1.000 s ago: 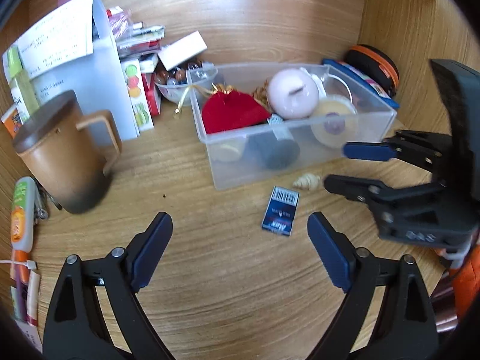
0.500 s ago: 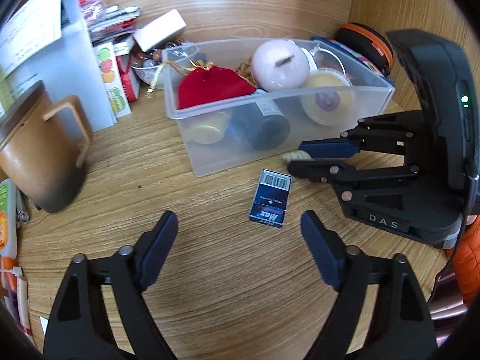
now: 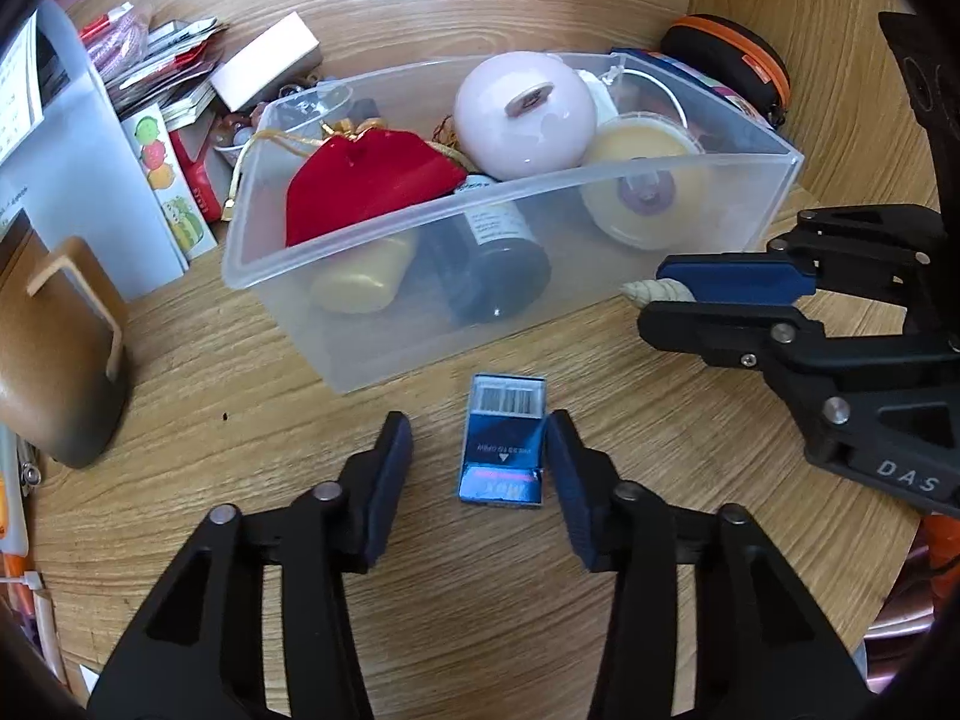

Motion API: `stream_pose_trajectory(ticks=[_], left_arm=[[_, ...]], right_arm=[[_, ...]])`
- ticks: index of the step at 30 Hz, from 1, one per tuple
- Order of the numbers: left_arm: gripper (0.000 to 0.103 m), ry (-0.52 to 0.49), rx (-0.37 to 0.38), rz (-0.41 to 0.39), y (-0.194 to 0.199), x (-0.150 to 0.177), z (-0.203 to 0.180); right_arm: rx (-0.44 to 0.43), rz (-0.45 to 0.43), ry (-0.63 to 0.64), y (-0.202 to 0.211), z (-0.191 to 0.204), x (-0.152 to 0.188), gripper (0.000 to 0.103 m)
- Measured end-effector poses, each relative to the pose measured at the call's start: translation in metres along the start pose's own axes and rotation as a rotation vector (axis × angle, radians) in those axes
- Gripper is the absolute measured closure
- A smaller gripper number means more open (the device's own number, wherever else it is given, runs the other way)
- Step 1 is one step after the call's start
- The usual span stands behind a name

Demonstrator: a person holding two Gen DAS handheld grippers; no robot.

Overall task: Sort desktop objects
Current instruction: 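Grasp the blue box with the left gripper while the right grasps the seashell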

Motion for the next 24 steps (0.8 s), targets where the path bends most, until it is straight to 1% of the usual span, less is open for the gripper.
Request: stream_pose_trajectory(ticks=[3, 4, 10, 12, 21, 24], left_arm=[[0.077, -0.006, -0.002, -0.005, 0.0, -0.002, -0.002], [0.077, -0.006, 0.006, -0.006, -0.001, -0.001, 0.0], [0.077, 0.022, -0.011, -0.008, 0.0, 0.0, 0.001], [0.077, 0.04, -0.002, -0.013, 0.004, 0.002, 0.003], [0.077, 0.077, -0.033, -0.08, 0.033, 0.002, 0.002], [0.077, 0.093, -0.07, -0.112, 0.046, 0.0, 0.004]], right_arm=[[-0.011, -0.004, -0.009, 0.002, -0.003, 0.001, 0.086], [-0.011, -0.007, -0.011, 0.002, -0.003, 0.001, 0.086], [-0.021, -0.021, -0.024, 0.009, -0.005, 0.002, 0.086], [-0.018, -0.026, -0.025, 0.013, -0.005, 0.004, 0.086], [-0.004, -0.046, -0.044, 0.03, -0.006, 0.009, 0.086], [0.003, -0.058, -0.044, 0.037, -0.005, 0.009, 0.086]])
Point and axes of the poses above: each gripper's, at about its wrist camera, not at the fingertips, and y roughly against the way its jaws point, z to its left, x to its underside, the point moved 2 cm from there along -y, roughly the way its jaws point, and after that the axes turned 11 degrees about -y, right-handed, at the moved point
